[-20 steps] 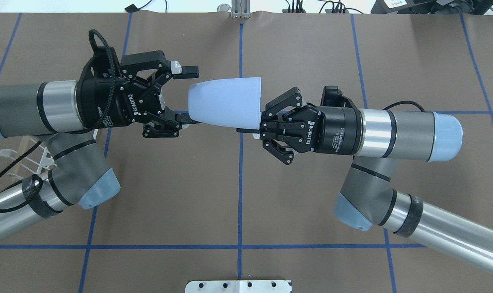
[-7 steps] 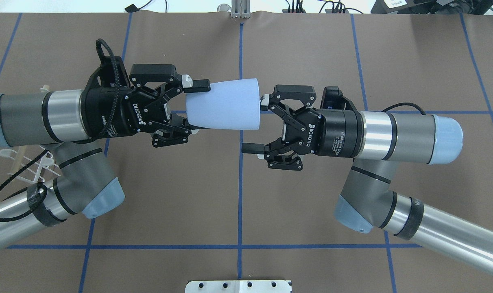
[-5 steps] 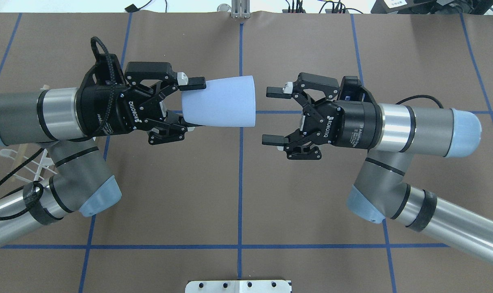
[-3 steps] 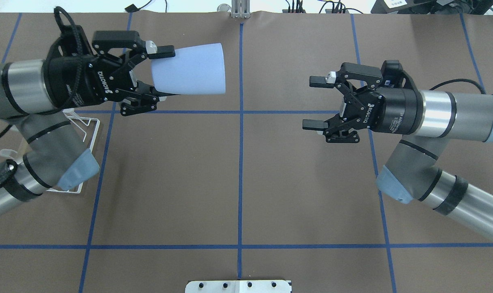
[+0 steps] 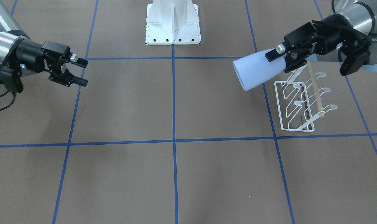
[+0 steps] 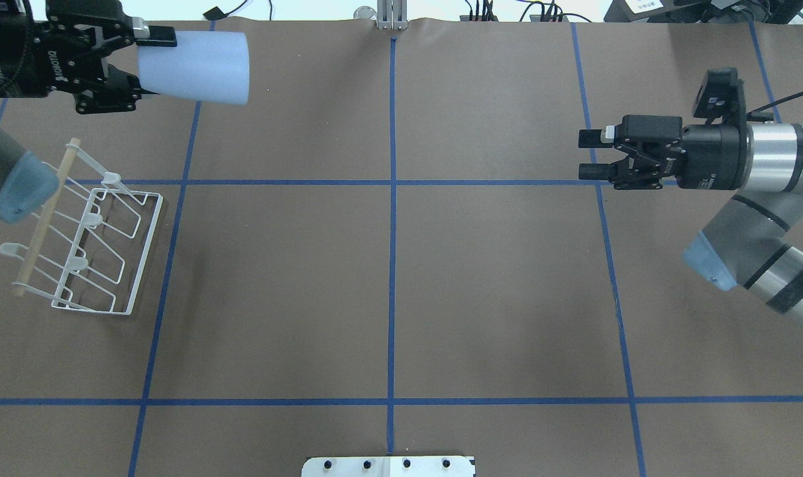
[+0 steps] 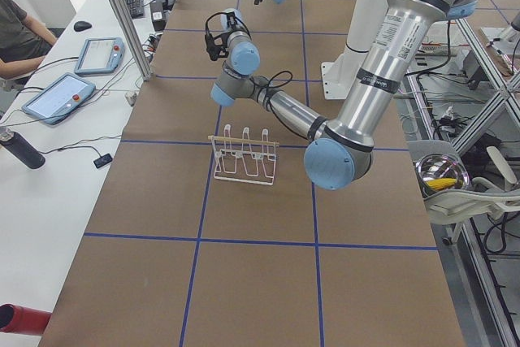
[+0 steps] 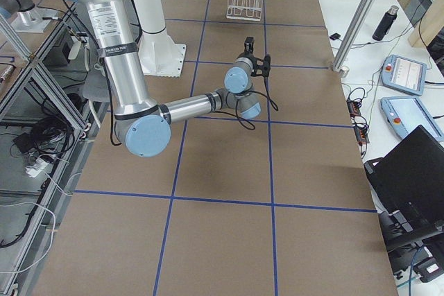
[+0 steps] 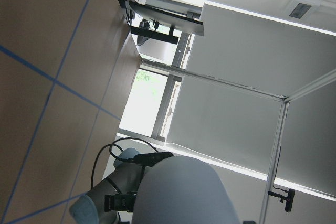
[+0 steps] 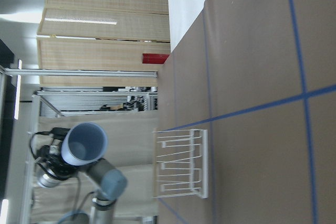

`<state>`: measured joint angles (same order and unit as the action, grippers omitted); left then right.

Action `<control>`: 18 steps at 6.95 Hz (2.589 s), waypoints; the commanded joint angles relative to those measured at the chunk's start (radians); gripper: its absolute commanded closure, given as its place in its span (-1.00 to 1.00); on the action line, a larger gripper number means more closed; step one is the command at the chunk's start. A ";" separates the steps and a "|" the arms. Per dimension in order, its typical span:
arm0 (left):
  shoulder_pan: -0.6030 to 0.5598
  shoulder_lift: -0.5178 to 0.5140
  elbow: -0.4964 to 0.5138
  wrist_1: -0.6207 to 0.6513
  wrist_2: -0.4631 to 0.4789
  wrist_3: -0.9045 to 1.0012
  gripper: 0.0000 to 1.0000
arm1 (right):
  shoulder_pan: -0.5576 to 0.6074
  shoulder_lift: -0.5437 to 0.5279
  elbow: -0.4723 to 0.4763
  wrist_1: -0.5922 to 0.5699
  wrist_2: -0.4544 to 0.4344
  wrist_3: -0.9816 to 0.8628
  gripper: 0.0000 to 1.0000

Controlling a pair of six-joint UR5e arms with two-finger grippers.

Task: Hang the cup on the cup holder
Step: 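Open and withdraw the right gripper while the left gripper pulls the cup away, then move the cup with the left gripper above the white wire rack's hook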

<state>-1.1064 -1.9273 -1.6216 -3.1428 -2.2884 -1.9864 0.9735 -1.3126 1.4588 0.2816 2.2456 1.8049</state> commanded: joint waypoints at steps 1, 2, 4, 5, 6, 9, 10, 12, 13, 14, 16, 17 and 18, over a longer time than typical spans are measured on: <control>-0.151 0.051 -0.003 0.279 -0.167 0.372 1.00 | 0.211 -0.029 -0.061 -0.236 0.190 -0.410 -1.00; -0.241 0.054 -0.012 0.414 -0.231 0.532 1.00 | 0.282 -0.086 -0.061 -0.327 0.184 -0.587 -1.00; -0.276 0.111 -0.021 0.559 -0.235 0.722 1.00 | 0.413 -0.097 -0.055 -0.718 0.190 -1.080 -1.00; -0.273 0.119 -0.036 0.674 -0.237 0.788 1.00 | 0.444 -0.096 -0.049 -0.898 0.190 -1.263 -1.00; -0.262 0.132 -0.059 0.802 -0.247 0.843 1.00 | 0.455 -0.096 -0.049 -1.012 0.178 -1.385 -1.00; -0.204 0.128 -0.233 1.213 -0.263 1.008 1.00 | 0.443 -0.091 -0.048 -1.110 0.114 -1.409 -1.00; -0.202 0.128 -0.239 1.215 -0.228 1.100 1.00 | 0.430 -0.094 -0.048 -1.111 0.070 -1.417 -1.00; -0.173 0.146 -0.247 1.218 -0.076 1.261 1.00 | 0.433 -0.099 -0.044 -1.111 0.083 -1.418 -1.00; -0.161 0.166 -0.250 1.222 -0.012 1.343 1.00 | 0.435 -0.100 -0.046 -1.114 0.083 -1.420 -1.00; -0.161 0.166 -0.282 1.307 0.048 1.441 1.00 | 0.433 -0.102 -0.046 -1.116 0.083 -1.420 -1.00; -0.114 0.076 -0.401 1.719 0.127 1.491 1.00 | 0.429 -0.088 -0.044 -1.268 0.097 -1.472 -1.00; -0.090 0.065 -0.405 1.750 0.118 1.482 1.00 | 0.438 -0.071 -0.043 -1.374 0.112 -1.552 -1.00; -0.043 0.059 -0.399 1.773 0.113 1.467 1.00 | 0.454 -0.048 -0.029 -1.494 0.140 -1.625 -1.00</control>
<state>-1.1983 -1.8513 -2.0155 -1.4275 -2.1750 -0.5082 1.4124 -1.3857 1.4184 -1.0708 2.3572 0.2691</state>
